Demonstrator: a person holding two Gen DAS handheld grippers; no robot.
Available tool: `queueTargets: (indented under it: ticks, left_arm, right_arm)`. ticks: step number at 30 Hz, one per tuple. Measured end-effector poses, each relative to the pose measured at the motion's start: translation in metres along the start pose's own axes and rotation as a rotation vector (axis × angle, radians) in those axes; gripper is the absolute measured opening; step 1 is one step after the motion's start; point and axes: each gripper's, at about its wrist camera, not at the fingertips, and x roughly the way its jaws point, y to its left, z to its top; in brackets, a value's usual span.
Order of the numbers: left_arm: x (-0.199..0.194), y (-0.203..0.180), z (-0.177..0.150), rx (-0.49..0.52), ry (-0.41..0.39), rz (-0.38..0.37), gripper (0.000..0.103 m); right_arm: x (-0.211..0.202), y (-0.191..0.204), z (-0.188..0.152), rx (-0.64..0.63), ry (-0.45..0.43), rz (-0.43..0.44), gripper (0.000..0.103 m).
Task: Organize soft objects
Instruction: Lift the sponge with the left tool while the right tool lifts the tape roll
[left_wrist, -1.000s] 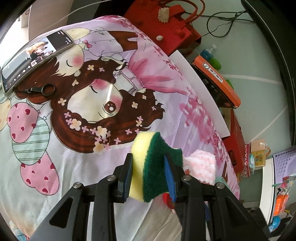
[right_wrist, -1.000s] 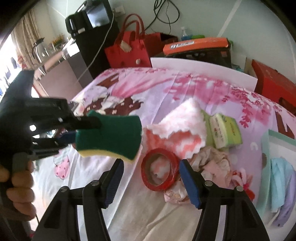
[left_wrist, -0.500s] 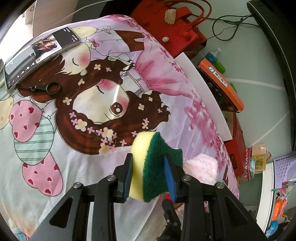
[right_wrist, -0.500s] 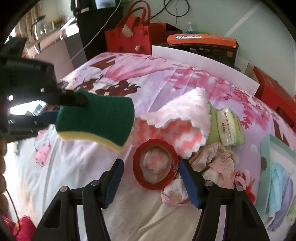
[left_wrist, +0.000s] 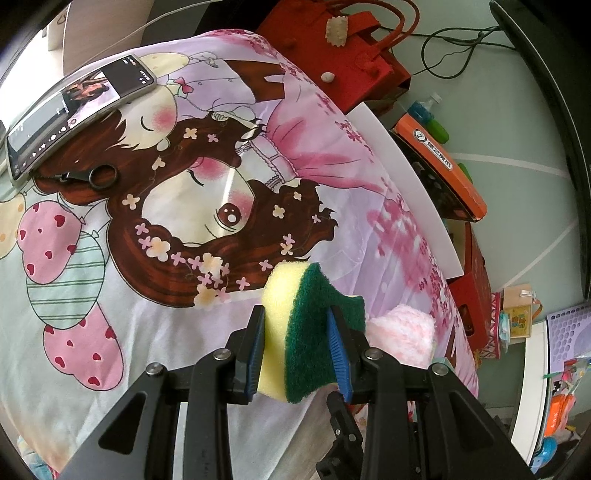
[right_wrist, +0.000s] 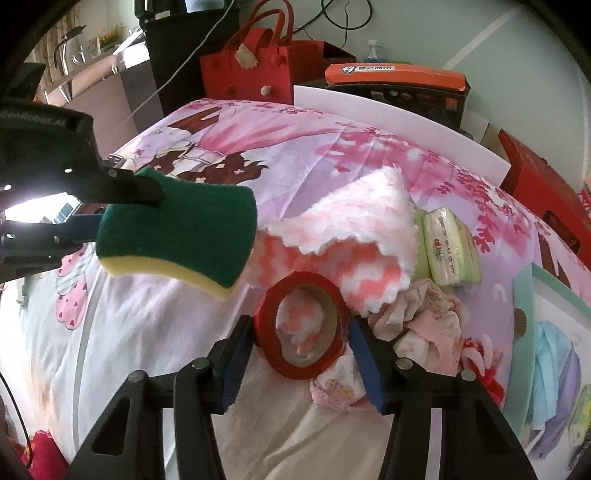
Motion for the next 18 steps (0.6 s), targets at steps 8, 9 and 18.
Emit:
queueTargets:
  ticks: [8, 9, 18]
  left_arm:
    - [-0.001, -0.002, 0.0, 0.009, -0.003, -0.006, 0.034]
    - [-0.001, -0.002, 0.0, 0.01, -0.004, -0.007, 0.034]
    - [-0.004, -0.004, 0.0, 0.019, -0.008, -0.01, 0.034]
  right_arm:
    - [-0.005, 0.0, 0.001, 0.008, -0.011, 0.002, 0.051]
    - [-0.008, -0.001, 0.001, 0.012, -0.017, 0.01, 0.046]
    - [-0.017, 0.003, 0.005, 0.006, -0.031, 0.029, 0.024]
